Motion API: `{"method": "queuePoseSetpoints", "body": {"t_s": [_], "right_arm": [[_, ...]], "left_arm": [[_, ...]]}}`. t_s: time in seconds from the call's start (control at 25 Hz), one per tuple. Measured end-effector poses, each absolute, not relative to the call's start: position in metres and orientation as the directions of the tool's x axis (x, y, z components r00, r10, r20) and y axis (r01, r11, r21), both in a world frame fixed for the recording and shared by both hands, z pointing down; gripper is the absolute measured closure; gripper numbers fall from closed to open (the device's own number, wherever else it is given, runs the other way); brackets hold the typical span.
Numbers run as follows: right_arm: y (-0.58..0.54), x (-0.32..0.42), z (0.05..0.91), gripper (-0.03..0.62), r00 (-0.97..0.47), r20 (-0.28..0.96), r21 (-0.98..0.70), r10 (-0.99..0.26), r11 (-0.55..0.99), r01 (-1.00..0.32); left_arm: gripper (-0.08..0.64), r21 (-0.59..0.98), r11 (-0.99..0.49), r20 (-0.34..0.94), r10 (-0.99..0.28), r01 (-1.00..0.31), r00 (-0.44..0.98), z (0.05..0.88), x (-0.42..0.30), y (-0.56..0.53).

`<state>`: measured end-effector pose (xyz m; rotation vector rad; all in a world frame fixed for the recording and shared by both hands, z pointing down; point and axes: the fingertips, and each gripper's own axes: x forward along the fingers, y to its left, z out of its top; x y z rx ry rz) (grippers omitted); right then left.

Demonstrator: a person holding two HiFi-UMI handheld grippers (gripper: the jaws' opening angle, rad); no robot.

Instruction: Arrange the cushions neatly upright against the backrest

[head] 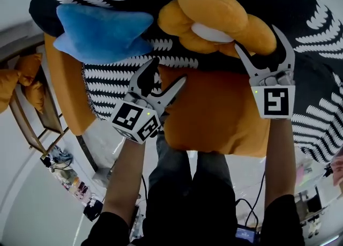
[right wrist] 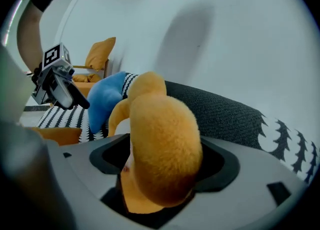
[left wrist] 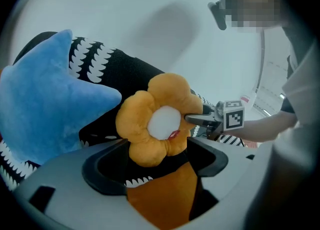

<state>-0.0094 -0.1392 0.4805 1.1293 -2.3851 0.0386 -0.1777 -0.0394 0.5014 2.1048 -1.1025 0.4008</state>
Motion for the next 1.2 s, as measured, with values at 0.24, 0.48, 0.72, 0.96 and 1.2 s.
{"method": "queuePoseSetpoints", "body": {"t_s": [0.24,0.48,0.72,0.96,1.2], "right_arm": [[-0.117,0.035,0.482,0.183,-0.467,0.469,0.105,-0.750,0.573,-0.813],[-0.048,0.132,0.515,0.183,-0.292,0.623,0.113,-0.726,0.453,-0.884],[0.016,0.213,0.546,0.183,-0.185,0.743,0.006,-0.643,0.282,-0.959],[0.062,0.223,0.573,0.166,-0.222,0.802,-0.131,-0.554,0.200,-0.971],[0.096,0.242,0.593,0.118,-0.325,0.813,-0.384,-0.483,-0.025,-0.923]], "left_arm": [[0.175,0.420,-0.352,0.587,-0.597,-0.836,0.546,0.505,-0.185,-0.031],[0.175,0.410,-0.168,0.681,-0.598,-0.897,0.423,0.539,-0.206,0.003],[0.173,0.398,-0.033,0.729,-0.595,-0.917,0.338,0.557,-0.218,0.032],[0.148,0.448,0.012,0.744,-0.560,-0.894,0.365,0.566,-0.212,0.059],[0.123,0.525,0.071,0.755,-0.498,-0.848,0.426,0.576,-0.214,0.092]]}}
